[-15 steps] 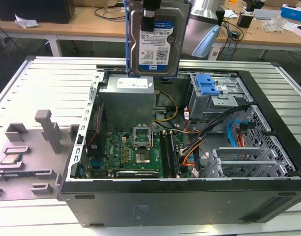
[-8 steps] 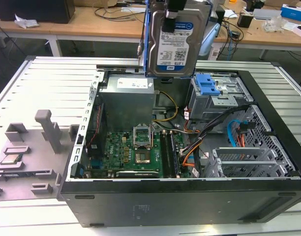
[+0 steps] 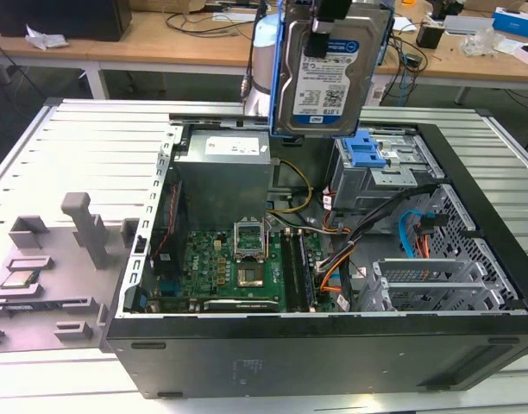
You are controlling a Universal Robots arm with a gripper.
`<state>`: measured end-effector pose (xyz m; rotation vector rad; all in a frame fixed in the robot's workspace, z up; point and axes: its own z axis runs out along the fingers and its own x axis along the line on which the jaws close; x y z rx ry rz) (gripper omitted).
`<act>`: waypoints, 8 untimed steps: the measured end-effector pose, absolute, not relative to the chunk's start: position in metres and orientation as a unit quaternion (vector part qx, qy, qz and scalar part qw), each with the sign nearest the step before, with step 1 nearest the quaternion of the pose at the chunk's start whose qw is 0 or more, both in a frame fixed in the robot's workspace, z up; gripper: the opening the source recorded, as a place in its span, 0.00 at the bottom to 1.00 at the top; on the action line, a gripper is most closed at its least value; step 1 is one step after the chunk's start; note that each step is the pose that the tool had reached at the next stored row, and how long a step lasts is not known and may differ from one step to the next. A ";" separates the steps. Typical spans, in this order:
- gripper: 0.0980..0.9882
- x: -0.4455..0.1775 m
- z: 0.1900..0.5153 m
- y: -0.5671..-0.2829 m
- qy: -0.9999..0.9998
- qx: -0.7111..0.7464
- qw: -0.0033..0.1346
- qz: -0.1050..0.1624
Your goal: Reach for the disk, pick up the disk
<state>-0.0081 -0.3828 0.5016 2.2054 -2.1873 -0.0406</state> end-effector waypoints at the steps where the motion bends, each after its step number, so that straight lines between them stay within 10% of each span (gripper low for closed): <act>1: 0.30 -0.006 0.502 -0.383 -0.704 0.710 0.018 -0.013; 8: 0.30 0.000 0.502 -0.383 -0.704 0.710 0.018 -0.013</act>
